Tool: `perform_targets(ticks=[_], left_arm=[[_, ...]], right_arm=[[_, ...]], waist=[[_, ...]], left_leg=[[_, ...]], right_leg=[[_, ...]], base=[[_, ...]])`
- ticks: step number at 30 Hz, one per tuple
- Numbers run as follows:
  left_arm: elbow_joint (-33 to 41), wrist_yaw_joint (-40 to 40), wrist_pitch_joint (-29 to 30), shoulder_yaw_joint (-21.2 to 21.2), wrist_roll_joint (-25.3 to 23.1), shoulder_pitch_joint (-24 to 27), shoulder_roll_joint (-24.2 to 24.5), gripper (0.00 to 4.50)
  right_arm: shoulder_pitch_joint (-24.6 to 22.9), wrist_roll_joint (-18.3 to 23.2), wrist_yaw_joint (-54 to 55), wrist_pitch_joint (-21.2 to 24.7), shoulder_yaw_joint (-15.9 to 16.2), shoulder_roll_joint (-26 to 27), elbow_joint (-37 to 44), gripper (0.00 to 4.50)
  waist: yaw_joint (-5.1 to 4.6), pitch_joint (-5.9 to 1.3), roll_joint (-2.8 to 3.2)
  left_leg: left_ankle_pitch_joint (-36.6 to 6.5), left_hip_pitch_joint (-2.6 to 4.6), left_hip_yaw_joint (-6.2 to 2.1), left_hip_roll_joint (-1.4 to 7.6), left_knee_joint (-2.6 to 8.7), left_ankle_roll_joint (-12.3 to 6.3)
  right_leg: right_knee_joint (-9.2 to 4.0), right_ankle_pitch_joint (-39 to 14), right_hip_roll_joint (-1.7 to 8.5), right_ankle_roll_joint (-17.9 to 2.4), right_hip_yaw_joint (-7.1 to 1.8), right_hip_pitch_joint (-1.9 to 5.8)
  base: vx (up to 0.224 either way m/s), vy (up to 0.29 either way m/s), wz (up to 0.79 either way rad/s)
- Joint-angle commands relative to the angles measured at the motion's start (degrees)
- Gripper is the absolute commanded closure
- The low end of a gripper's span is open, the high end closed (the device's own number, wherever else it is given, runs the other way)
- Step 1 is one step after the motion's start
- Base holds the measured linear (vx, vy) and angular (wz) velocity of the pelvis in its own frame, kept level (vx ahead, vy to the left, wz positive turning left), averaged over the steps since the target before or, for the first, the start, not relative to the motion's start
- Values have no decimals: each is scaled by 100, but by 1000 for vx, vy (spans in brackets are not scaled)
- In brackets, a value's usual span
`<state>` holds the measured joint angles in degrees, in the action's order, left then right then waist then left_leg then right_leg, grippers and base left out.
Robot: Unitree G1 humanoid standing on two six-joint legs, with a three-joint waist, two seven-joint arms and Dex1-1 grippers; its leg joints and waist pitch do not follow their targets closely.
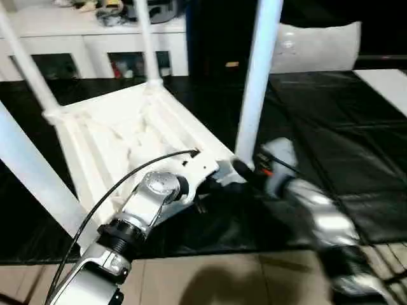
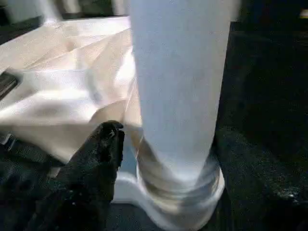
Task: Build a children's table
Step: Rotate leg to tighten
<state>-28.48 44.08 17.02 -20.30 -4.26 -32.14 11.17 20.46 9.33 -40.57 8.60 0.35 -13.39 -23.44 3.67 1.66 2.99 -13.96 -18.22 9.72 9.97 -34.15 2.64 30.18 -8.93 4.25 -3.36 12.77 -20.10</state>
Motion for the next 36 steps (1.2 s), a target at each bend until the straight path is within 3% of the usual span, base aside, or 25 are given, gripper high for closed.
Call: perform_targets(ticks=[1,3,4,6,7,10,14,16,20,26,31,36], left_arm=[[-103,593,-524,-200,-70,79,386,450],[-105,657,-635,-214,-70,86,425,450],[-49,949,-732,-251,-22,126,564,450],[19,1308,-908,-319,15,166,735,450],[35,1497,-1028,-374,22,175,828,450],[108,2135,-1534,-533,115,231,1068,450],[173,2496,-1633,-592,213,248,1182,450],[125,2856,-1902,-682,209,205,1313,450],[74,3268,-2182,-800,186,159,1449,450],[173,3648,-2291,-889,245,123,1495,450],[67,3719,-2421,-917,193,59,1466,450],[0,3742,-2433,-885,176,37,1412,450]], right_arm=[[-128,359,-985,-226,-43,-458,365,84],[-134,415,-1087,-171,-65,-518,422,84],[-170,557,-1567,-93,-46,-769,609,66],[-200,630,-2129,-30,58,-1081,768,55],[-201,605,-2391,-63,147,-1249,799,36],[-100,528,-2809,-210,332,-1502,715,36],[42,555,-3056,-280,414,-1546,577,36],[183,617,-3529,-264,599,-1608,506,36],[311,546,-3935,-336,854,-1650,326,75],[422,677,-4374,-103,1032,-1593,214,136],[521,705,-4582,-78,1131,-1556,56,167],[506,741,-4745,17,1220,-1502,90,213]], waist=[[53,-330,-72],[91,-386,-67],[120,-389,-74],[203,-385,-83],[222,-362,-101],[275,-349,-95],[366,-352,-87],[424,-356,-92],[498,-370,-96],[566,-352,-127],[568,-350,-125],[580,-366,-143]], left_leg=[[-497,-111,-213,450,359,-530],[-183,-168,-223,438,322,-643],[-8,-193,-213,437,290,-724],[38,-210,-185,422,267,-841],[-8,-197,-167,438,276,-839],[-156,-175,-162,450,287,-770],[-197,-131,-154,491,304,-657],[-167,-126,-156,504,303,-657],[-35,-128,-151,525,292,-678],[-116,-132,-131,495,299,-591],[-208,-118,-128,486,305,-521],[-106,-123,-139,502,298,-544]], right_leg=[[-359,-1828,700,224,-525,255],[-245,-1423,694,162,-555,262],[-203,-1189,680,81,-561,226],[-182,-1223,653,74,-553,207],[-218,-1380,652,89,-554,182],[-247,-1695,647,132,-550,165],[-235,-1759,661,14,-566,133],[-215,-1720,671,-5,-583,132],[-153,-1465,692,-106,-618,126],[-182,-1772,682,-5,-615,136],[-212,-1944,674,64,-604,129],[-170,-1737,673,37,-613,134]], base=[[0,0,0],[0,0,0],[0,0,0],[0,0,0],[0,0,0],[0,0,0],[0,0,0],[0,0,0],[0,0,0],[0,0,0],[0,0,0],[0,0,0]])
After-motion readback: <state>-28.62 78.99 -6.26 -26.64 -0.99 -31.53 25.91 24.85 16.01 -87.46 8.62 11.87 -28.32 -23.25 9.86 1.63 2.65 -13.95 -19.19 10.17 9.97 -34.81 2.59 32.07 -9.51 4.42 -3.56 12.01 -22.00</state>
